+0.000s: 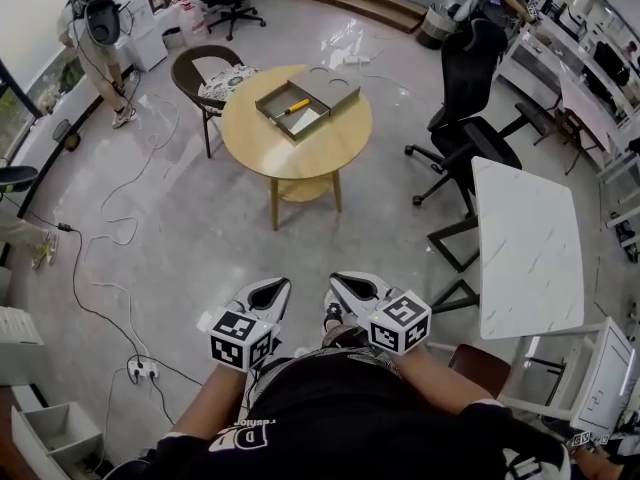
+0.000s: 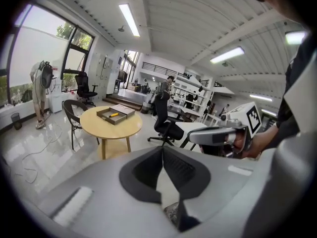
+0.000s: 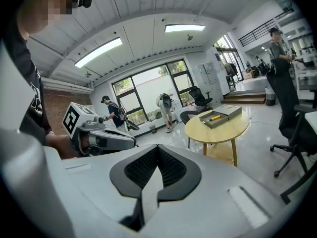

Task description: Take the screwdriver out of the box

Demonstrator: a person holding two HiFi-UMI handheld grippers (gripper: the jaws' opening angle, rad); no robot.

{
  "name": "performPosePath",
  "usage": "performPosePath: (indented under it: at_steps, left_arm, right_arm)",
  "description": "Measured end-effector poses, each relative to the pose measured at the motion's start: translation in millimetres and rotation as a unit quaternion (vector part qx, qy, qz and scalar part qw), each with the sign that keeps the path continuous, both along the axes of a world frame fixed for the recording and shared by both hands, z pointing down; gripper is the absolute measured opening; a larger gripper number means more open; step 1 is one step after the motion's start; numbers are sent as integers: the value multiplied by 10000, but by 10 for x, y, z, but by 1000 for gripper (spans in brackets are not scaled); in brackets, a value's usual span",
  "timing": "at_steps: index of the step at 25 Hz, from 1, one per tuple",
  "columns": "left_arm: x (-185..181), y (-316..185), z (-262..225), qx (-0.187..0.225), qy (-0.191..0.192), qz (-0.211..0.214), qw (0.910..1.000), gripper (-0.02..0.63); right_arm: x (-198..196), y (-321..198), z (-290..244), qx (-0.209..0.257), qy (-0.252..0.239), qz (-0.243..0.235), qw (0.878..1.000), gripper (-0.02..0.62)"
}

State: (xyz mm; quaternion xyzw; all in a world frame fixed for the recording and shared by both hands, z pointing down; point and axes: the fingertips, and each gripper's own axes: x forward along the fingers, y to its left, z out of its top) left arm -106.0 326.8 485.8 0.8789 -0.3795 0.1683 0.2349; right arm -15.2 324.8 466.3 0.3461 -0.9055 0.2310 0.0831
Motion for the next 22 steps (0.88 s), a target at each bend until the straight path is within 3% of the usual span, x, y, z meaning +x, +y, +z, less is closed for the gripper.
performPosePath:
  at_steps: [3,12,22]
  left_arm:
    - [70,-295,-18,-168,202,-155,9995,60]
    - [417,-1056,-179,243,-190,-71,9995,60]
    - [496,-1614,-148,170,-309,-554,9978,60]
  right_arm:
    - [129,-303,-41,2,-72,54,10000,1]
    - [418,-1089,-37,-54,-161,-14,9999,1]
    - [604,-1743,-54,5,-210,-365,9991,0]
